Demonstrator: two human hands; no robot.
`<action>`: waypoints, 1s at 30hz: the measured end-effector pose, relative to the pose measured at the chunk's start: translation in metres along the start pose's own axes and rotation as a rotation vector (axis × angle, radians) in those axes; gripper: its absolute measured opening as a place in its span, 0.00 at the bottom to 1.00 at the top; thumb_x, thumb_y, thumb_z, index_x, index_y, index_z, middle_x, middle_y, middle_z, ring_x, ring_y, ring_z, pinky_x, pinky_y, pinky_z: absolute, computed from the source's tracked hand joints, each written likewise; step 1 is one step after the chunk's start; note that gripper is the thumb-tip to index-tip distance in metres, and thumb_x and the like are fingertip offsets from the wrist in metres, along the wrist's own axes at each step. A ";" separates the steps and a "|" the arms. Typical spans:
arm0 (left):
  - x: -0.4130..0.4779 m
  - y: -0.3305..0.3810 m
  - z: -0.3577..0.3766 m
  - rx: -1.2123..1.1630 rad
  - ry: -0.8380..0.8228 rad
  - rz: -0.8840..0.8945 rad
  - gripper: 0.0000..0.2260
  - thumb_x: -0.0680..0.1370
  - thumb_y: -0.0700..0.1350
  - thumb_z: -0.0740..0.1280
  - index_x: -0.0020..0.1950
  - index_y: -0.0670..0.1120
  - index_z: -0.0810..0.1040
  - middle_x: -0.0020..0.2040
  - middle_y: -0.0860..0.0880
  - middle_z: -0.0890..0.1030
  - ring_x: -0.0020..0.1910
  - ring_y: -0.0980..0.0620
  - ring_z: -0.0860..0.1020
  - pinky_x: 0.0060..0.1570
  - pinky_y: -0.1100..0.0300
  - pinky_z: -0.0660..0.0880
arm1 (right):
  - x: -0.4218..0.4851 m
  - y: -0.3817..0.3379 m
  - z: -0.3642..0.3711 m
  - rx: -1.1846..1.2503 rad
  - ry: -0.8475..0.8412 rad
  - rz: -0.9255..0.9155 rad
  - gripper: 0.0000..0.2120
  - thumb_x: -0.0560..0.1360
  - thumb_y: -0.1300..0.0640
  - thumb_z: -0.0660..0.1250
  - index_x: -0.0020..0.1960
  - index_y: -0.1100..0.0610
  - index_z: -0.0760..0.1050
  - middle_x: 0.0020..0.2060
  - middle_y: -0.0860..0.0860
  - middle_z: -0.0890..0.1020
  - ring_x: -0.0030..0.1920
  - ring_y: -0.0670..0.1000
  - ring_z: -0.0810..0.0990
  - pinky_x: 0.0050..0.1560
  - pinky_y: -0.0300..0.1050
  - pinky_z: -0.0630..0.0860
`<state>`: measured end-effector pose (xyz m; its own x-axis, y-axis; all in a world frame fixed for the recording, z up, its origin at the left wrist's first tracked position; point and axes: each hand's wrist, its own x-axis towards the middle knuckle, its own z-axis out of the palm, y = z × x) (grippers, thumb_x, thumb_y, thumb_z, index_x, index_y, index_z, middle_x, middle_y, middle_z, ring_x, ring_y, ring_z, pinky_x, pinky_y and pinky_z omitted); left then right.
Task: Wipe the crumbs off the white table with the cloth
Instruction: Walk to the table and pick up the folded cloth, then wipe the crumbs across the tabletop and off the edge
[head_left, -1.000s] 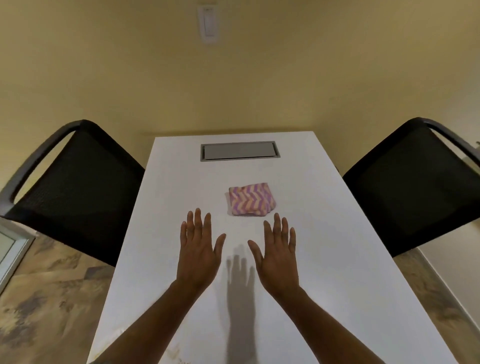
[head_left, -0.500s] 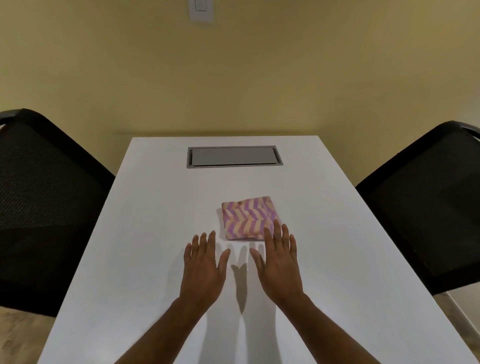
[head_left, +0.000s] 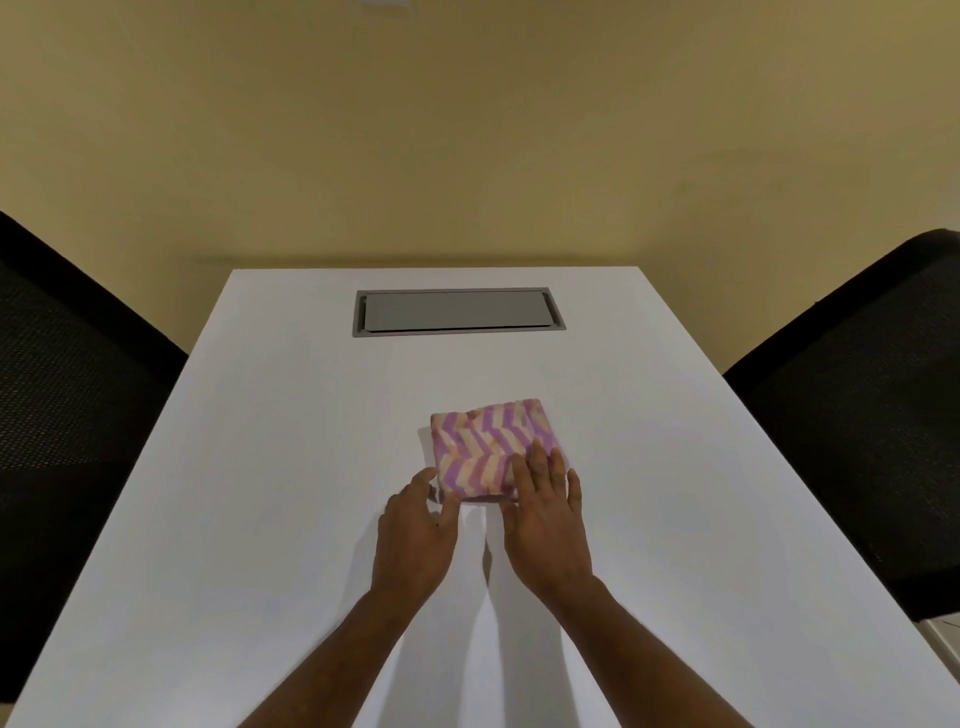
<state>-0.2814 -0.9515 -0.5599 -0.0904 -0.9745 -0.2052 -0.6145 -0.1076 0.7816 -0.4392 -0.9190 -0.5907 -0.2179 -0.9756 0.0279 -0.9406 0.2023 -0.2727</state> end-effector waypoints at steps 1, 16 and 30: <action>0.001 0.001 0.001 -0.001 0.000 0.003 0.23 0.82 0.54 0.66 0.75 0.46 0.71 0.70 0.45 0.79 0.67 0.44 0.79 0.70 0.46 0.75 | 0.001 0.001 0.000 -0.006 -0.005 0.004 0.28 0.86 0.44 0.45 0.84 0.52 0.50 0.84 0.55 0.48 0.84 0.59 0.42 0.79 0.54 0.33; -0.007 0.003 -0.008 -0.553 0.074 -0.271 0.14 0.80 0.51 0.71 0.63 0.50 0.73 0.61 0.46 0.81 0.56 0.45 0.81 0.60 0.53 0.80 | -0.017 -0.020 -0.003 0.168 0.205 0.004 0.13 0.81 0.61 0.68 0.65 0.58 0.80 0.75 0.58 0.73 0.78 0.63 0.66 0.80 0.61 0.59; -0.092 -0.041 -0.068 -0.735 -0.092 -0.627 0.25 0.76 0.46 0.76 0.70 0.40 0.74 0.65 0.38 0.79 0.63 0.35 0.79 0.68 0.38 0.76 | -0.154 -0.077 -0.013 0.192 0.262 -0.146 0.17 0.85 0.53 0.56 0.54 0.57 0.82 0.66 0.60 0.82 0.70 0.64 0.78 0.68 0.69 0.75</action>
<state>-0.1945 -0.8712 -0.5335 0.0069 -0.6824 -0.7310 0.0682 -0.7290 0.6811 -0.3363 -0.7830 -0.5611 -0.1680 -0.9328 0.3189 -0.9059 0.0185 -0.4231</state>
